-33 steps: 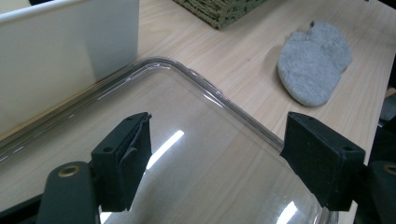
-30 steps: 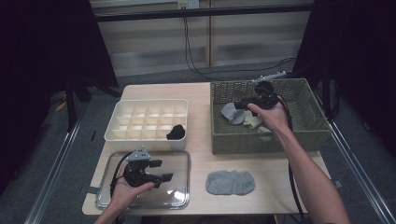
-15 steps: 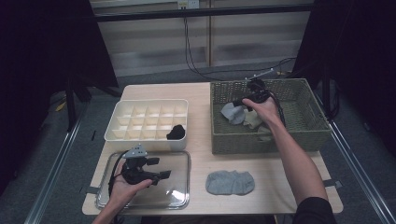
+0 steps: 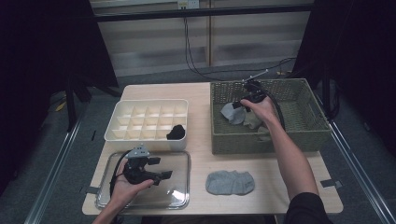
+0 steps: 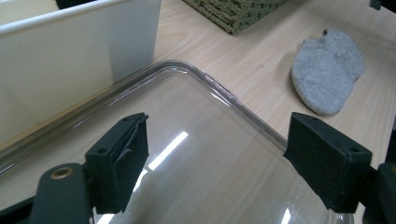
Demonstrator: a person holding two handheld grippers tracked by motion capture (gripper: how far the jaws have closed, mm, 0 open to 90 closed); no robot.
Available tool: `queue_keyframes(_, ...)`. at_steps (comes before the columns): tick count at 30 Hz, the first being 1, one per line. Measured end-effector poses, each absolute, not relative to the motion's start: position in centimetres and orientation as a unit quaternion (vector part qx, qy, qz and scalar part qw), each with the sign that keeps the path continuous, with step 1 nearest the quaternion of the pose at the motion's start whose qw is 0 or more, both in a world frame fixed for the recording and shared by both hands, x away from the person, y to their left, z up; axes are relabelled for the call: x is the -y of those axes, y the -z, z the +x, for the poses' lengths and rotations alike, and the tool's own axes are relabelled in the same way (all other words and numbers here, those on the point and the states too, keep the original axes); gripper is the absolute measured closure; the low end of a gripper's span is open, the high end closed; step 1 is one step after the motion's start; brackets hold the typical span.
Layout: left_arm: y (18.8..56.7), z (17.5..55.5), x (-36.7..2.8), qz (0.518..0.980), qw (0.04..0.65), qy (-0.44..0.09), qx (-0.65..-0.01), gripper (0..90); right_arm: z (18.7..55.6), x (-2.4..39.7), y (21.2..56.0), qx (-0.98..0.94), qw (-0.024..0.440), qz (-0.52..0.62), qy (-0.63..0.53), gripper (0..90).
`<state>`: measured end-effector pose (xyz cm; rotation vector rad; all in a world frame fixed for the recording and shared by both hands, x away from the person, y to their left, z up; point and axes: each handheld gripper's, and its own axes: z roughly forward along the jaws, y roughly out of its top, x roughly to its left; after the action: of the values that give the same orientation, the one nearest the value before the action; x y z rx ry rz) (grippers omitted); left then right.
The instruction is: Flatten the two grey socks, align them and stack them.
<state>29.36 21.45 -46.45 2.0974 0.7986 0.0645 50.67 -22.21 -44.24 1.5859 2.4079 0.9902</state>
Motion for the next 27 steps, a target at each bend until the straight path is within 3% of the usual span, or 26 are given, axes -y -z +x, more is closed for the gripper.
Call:
queue_keyframes(2,46.5,29.4,-21.4,0.843,0.431,-0.026,-0.321,20.9,50.7,22.1,44.5,-0.796,0.048,0.518,-0.310,60.9)
queue_keyframes(7,46.6,29.4,-21.1,0.848,0.427,-0.027,-0.314,21.0,50.6,21.9,44.5,-0.796,0.041,0.516,-0.314,87.2)
queue_keyframes(27,46.8,30.0,-21.1,0.841,0.438,-0.027,-0.316,17.5,48.8,22.4,41.9,-0.775,0.055,0.480,-0.408,89.2)
